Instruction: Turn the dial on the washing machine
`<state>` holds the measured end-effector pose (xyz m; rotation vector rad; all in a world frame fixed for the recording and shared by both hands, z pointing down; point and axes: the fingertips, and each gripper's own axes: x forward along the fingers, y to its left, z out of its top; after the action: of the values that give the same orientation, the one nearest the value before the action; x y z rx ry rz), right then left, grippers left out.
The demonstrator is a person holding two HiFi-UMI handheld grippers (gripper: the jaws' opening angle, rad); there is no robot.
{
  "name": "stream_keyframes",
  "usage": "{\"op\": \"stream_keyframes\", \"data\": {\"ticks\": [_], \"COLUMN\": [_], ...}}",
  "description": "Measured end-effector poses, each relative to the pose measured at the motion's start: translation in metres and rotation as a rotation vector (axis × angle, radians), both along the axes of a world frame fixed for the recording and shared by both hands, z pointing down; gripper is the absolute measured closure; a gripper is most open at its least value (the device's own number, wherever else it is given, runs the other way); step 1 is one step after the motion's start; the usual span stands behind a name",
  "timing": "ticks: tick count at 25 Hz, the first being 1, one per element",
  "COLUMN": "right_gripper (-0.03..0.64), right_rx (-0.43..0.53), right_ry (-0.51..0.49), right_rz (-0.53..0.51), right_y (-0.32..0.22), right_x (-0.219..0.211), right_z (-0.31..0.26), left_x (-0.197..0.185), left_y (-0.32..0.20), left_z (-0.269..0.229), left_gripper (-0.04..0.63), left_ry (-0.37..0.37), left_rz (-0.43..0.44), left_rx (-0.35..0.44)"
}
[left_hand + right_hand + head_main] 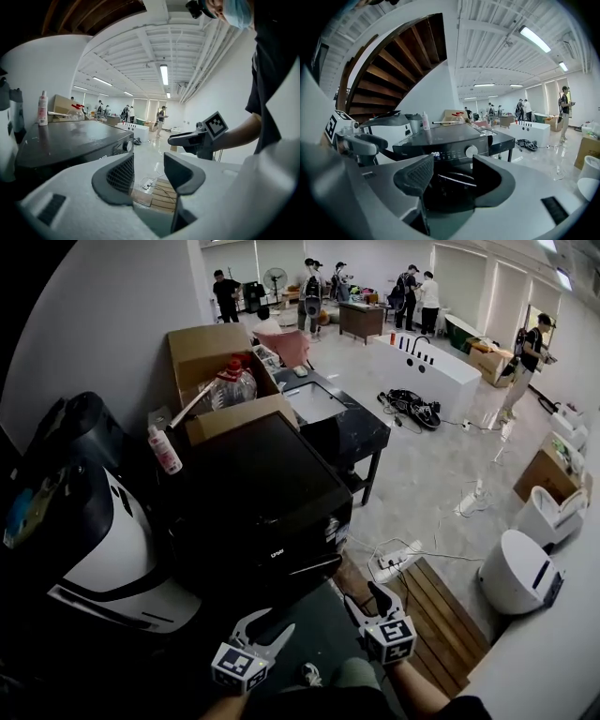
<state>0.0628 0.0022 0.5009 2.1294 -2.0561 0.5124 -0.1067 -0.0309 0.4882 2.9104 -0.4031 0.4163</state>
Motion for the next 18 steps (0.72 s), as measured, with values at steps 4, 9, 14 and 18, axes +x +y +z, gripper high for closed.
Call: {"op": "stream_keyframes", "data": {"ticks": [4,9,14,18], "right_gripper": [0.379,0.379,0.379,0.377], "right_rx": [-0.017,-0.062,-0.109,-0.125], "right_ry": [0.028,0.120,0.145,0.201], "right_rz": [0.002,-0.044,-0.121,-0.183], "right_y": [-0.026,-0.058,-0.089,-0.113], "right_x": [0.009,0.025,0.040,0.053], "right_z": [0.010,0.027,0.051,0.061], "left_x": [-0.003,0.000,0.004,0.014], "left_y": [-0.013,-0.021,-0.026,-0.025], "left_z": [0.005,0.007,0.010,0.013], "left_gripper": [0.402,0.402,0.402,0.402], "left_ry": [0.002,0.005,0.000,-0.007], "left_rz": [-0.022,-0.083,-0.176,-0.244], "left_rx": [-0.015,-0.024,-0.032,-0.046]}}
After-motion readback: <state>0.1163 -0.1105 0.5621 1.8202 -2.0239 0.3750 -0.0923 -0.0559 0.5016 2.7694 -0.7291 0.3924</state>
